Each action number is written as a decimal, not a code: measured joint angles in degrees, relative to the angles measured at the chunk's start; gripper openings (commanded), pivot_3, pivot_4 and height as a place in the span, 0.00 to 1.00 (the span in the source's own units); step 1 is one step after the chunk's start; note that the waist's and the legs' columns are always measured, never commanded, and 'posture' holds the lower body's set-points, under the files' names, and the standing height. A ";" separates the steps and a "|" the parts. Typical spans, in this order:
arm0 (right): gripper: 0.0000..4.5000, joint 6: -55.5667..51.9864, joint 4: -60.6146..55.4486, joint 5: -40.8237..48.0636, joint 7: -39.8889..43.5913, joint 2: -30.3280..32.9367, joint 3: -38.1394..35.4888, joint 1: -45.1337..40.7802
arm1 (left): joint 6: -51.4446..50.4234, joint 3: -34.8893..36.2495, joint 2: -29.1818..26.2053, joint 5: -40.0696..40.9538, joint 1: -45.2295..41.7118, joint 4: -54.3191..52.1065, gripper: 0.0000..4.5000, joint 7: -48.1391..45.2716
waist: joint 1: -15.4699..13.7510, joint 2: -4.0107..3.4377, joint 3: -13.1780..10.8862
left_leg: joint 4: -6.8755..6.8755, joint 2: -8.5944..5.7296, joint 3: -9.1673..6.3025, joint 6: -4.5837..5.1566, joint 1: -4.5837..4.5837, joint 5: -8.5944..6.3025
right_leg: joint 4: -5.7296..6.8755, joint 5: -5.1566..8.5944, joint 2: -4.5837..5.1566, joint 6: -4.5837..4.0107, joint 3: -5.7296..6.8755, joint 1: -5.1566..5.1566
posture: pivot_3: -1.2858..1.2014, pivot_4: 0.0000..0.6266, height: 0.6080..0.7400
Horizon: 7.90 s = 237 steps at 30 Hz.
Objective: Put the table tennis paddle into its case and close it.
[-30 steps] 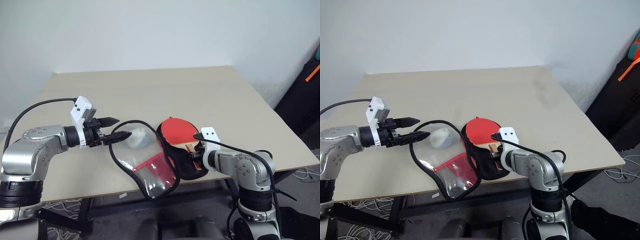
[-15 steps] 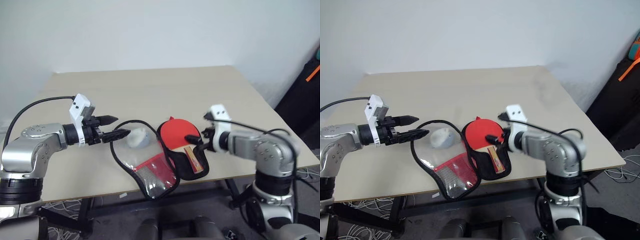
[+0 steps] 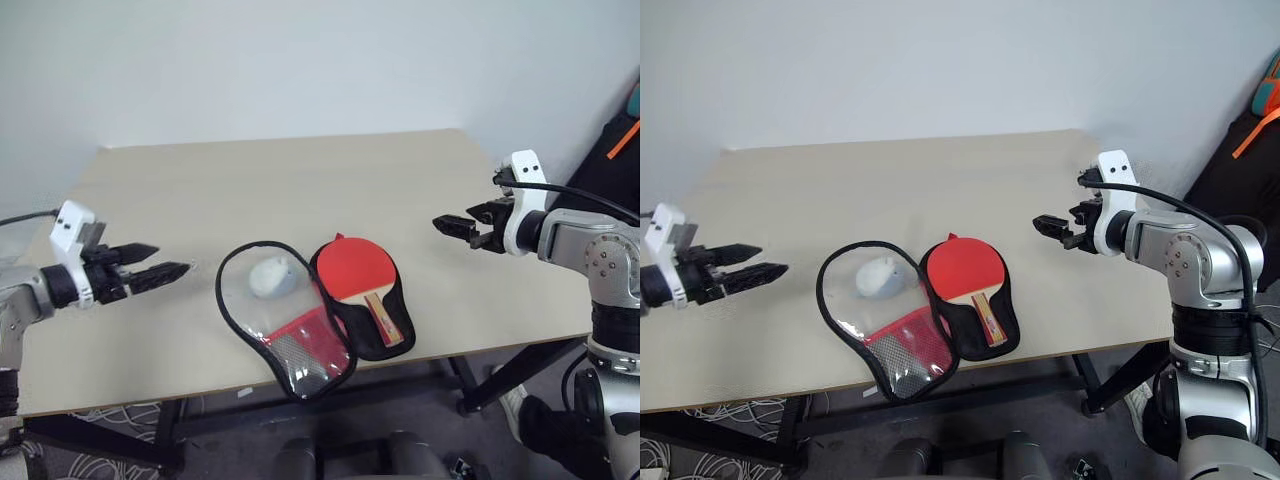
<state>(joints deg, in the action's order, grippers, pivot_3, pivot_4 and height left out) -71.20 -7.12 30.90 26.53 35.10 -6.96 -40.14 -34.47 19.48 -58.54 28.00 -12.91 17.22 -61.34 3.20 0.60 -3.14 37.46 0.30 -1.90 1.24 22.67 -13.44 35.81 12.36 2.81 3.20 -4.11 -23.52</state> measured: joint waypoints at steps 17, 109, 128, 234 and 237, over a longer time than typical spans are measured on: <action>0.99 0.01 -1.08 0.06 -0.27 -0.85 0.77 0.19 | -7.47 -7.06 17.11 2.24 -1.54 -20.27 1.00 12.53 | -0.49 0.10 0.03 | 0.17 0.08 -0.03 0.00 0.06 0.00 | 0.06 -0.14 -0.10 0.09 0.06 0.06 | 0.52 0.00 1.00; 0.99 11.70 -6.93 0.55 23.13 17.59 7.84 4.15 | -56.35 -0.70 59.42 24.82 1.01 -31.85 1.00 51.38 | -0.75 0.00 0.10 | 0.50 -0.35 -0.22 0.00 -0.15 -0.01 | -0.09 -0.01 0.14 0.04 0.06 0.59 | 0.52 0.00 1.00; 1.00 11.13 -8.03 0.72 21.34 17.53 7.80 3.26 | -57.29 1.97 60.77 21.72 -2.19 -25.48 0.31 55.05 | -0.63 -0.01 0.12 | 0.48 -0.42 -0.32 -0.05 -0.18 -0.04 | -0.10 0.01 0.22 0.07 0.11 0.67 | 0.52 0.00 1.00; 1.00 35.54 51.11 -22.57 24.60 -34.46 27.44 -22.42 | -7.74 -35.18 30.26 1.66 6.08 -35.30 0.00 30.14 | -0.03 -0.24 0.18 | 0.08 -0.26 -0.20 -0.13 -0.06 0.02 | 0.21 -0.04 0.01 0.21 -0.04 0.10 | 0.52 0.00 1.00; 1.00 37.16 53.58 -23.49 24.70 -36.02 27.46 -22.37 | -7.71 -35.18 30.40 1.34 6.13 -35.32 0.00 30.10 | -0.04 -0.24 0.19 | 0.08 -0.26 -0.21 -0.14 -0.06 0.03 | 0.21 -0.05 0.01 0.20 -0.03 0.11 | 0.52 0.00 1.00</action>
<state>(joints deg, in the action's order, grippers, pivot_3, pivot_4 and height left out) -34.04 46.46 7.42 51.23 -0.92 20.49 -62.52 -42.18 -15.70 -28.14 29.34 -6.78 -18.10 -31.23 3.17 0.36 -2.95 37.55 0.04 -2.11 1.10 22.61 -13.41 36.02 12.32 2.82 3.41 -4.14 -23.41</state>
